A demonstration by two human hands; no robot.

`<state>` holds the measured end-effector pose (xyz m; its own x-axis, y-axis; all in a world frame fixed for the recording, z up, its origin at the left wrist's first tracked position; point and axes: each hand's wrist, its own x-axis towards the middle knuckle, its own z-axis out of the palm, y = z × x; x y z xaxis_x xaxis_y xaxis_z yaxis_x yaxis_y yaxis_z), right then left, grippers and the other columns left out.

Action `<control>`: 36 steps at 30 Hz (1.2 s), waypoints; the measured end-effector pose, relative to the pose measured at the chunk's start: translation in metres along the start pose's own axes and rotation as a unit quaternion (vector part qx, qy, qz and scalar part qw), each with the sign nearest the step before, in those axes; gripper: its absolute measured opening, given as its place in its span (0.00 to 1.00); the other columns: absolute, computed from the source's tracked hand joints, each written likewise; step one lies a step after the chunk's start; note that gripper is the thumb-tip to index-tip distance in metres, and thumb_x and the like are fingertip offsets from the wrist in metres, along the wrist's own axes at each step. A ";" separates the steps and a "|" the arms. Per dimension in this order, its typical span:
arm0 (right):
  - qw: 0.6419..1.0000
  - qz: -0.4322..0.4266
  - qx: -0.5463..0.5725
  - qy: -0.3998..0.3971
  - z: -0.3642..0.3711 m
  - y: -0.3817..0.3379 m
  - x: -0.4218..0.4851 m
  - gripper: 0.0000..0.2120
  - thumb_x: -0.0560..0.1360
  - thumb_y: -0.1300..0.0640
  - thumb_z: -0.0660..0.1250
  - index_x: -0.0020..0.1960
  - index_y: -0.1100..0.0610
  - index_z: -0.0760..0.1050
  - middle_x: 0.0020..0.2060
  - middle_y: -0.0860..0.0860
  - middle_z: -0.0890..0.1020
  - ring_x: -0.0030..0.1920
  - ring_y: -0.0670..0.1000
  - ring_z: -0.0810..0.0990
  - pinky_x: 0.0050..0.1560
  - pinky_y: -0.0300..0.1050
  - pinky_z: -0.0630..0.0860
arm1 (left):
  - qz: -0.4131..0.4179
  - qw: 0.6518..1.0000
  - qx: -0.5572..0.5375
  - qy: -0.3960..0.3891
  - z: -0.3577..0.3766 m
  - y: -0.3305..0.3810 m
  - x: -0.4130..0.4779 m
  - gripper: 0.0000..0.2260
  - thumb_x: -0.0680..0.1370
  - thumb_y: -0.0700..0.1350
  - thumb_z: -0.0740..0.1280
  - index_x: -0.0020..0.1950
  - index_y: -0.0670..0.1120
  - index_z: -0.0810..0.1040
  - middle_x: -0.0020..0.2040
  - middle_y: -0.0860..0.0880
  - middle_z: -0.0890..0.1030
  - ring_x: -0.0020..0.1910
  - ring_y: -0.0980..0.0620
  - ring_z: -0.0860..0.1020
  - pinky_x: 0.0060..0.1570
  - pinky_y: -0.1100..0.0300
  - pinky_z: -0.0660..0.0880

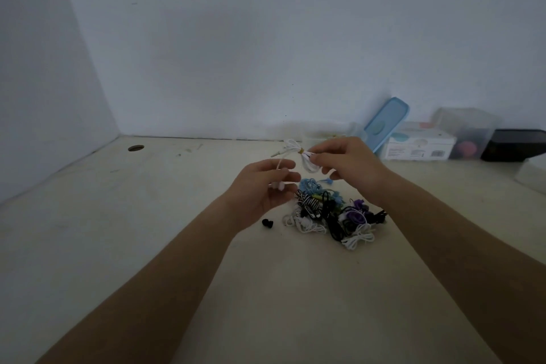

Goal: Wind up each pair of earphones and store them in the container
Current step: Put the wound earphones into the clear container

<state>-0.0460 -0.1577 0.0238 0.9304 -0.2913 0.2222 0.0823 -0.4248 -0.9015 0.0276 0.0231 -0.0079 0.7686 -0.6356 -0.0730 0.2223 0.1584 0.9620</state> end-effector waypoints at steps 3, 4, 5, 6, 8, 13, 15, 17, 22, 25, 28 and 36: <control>1.000 0.025 -0.010 -0.016 -0.002 0.002 -0.010 0.06 0.75 0.61 0.70 0.44 0.53 0.84 0.34 0.49 0.82 0.37 0.48 0.76 0.39 0.43 0.73 | -0.009 1.000 -0.029 0.007 -0.010 0.006 -0.010 0.06 0.80 0.34 0.64 0.54 0.39 0.80 0.45 0.43 0.83 0.37 0.52 0.81 0.37 0.63 0.79; 0.999 0.029 -0.025 -0.033 -0.003 0.003 -0.014 0.06 0.75 0.62 0.69 0.44 0.54 0.84 0.34 0.50 0.81 0.37 0.48 0.76 0.38 0.43 0.72 | -0.016 0.999 -0.041 0.012 -0.014 0.008 -0.013 0.06 0.80 0.34 0.64 0.55 0.39 0.79 0.46 0.42 0.83 0.39 0.51 0.81 0.37 0.63 0.80; 0.997 0.030 -0.045 -0.054 -0.004 0.004 -0.017 0.05 0.76 0.62 0.69 0.45 0.56 0.84 0.35 0.51 0.81 0.36 0.47 0.76 0.38 0.41 0.71 | -0.025 0.998 -0.055 0.016 -0.017 0.010 -0.017 0.07 0.79 0.33 0.64 0.56 0.38 0.79 0.48 0.40 0.83 0.41 0.50 0.82 0.39 0.62 0.80; 0.994 0.028 -0.069 -0.074 -0.006 0.005 -0.020 0.05 0.76 0.61 0.69 0.46 0.58 0.84 0.35 0.51 0.81 0.34 0.45 0.75 0.36 0.38 0.71 | -0.037 0.997 -0.069 0.020 -0.020 0.012 -0.021 0.09 0.79 0.32 0.62 0.57 0.37 0.78 0.51 0.39 0.83 0.44 0.48 0.83 0.41 0.61 0.81; 0.985 0.015 -0.127 -0.112 -0.008 0.007 -0.027 0.05 0.76 0.60 0.69 0.45 0.59 0.84 0.33 0.49 0.81 0.32 0.43 0.74 0.35 0.35 0.70 | -0.066 0.994 -0.086 0.013 -0.023 0.011 -0.030 0.15 0.76 0.28 0.59 0.61 0.36 0.76 0.57 0.36 0.81 0.50 0.44 0.84 0.46 0.58 0.81; 0.948 -0.014 -0.262 -0.180 -0.008 0.009 -0.038 0.03 0.73 0.55 0.72 0.41 0.51 0.84 0.34 0.45 0.83 0.32 0.42 0.76 0.40 0.41 0.73 | -0.098 0.994 -0.039 -0.018 -0.021 0.005 -0.046 0.18 0.76 0.23 0.56 0.61 0.34 0.75 0.56 0.33 0.82 0.54 0.40 0.83 0.54 0.54 0.81; 0.931 -0.032 -0.309 -0.191 -0.006 0.007 -0.042 0.02 0.72 0.54 0.73 0.44 0.48 0.83 0.39 0.43 0.83 0.35 0.37 0.77 0.40 0.35 0.72 | -0.094 0.995 -0.025 -0.024 -0.018 0.001 -0.051 0.16 0.77 0.23 0.57 0.61 0.33 0.75 0.56 0.34 0.82 0.54 0.40 0.83 0.56 0.53 0.80; 0.928 -0.061 -0.328 -0.168 -0.002 0.006 -0.046 0.07 0.73 0.55 0.72 0.50 0.47 0.82 0.47 0.42 0.79 0.42 0.38 0.77 0.43 0.31 0.69 | -0.089 0.995 -0.025 -0.031 -0.016 -0.002 -0.054 0.15 0.78 0.24 0.57 0.61 0.33 0.74 0.57 0.33 0.82 0.52 0.41 0.83 0.55 0.54 0.80; 0.944 -0.198 -0.250 -0.089 0.021 -0.002 -0.051 0.06 0.72 0.54 0.74 0.47 0.47 0.81 0.43 0.42 0.79 0.42 0.42 0.78 0.43 0.33 0.74 | -0.069 0.995 -0.035 -0.059 -0.009 -0.006 -0.053 0.16 0.78 0.25 0.58 0.63 0.33 0.74 0.57 0.34 0.82 0.52 0.43 0.84 0.50 0.57 0.82; 0.935 -0.210 -0.267 -0.104 0.035 0.001 -0.052 0.09 0.69 0.51 0.77 0.46 0.47 0.80 0.41 0.41 0.76 0.42 0.41 0.77 0.42 0.31 0.72 | -0.058 0.995 -0.021 -0.076 -0.005 -0.006 -0.052 0.16 0.79 0.26 0.58 0.64 0.33 0.75 0.56 0.35 0.82 0.51 0.45 0.83 0.52 0.57 0.81; 0.933 -0.205 -0.288 -0.068 0.042 0.008 -0.052 0.09 0.68 0.52 0.77 0.46 0.48 0.79 0.40 0.42 0.75 0.40 0.40 0.75 0.41 0.36 0.70 | -0.045 0.996 -0.002 -0.076 -0.002 -0.007 -0.051 0.14 0.80 0.27 0.58 0.63 0.33 0.76 0.55 0.36 0.82 0.52 0.45 0.83 0.53 0.57 0.81; 0.961 -0.158 -0.223 -0.037 0.038 0.011 -0.055 0.05 0.69 0.56 0.76 0.42 0.50 0.81 0.34 0.43 0.82 0.37 0.41 0.80 0.39 0.36 0.76 | -0.032 0.996 0.034 -0.073 0.002 -0.014 -0.050 0.13 0.83 0.35 0.59 0.65 0.37 0.76 0.58 0.38 0.82 0.53 0.49 0.82 0.58 0.56 0.79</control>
<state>-0.0830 -0.1139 -0.0119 0.9085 -0.0329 0.4167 0.2189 -0.8117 -0.5415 -0.0146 0.0512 -0.0169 0.6579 -0.7462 -0.1016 0.2232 0.0643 0.9726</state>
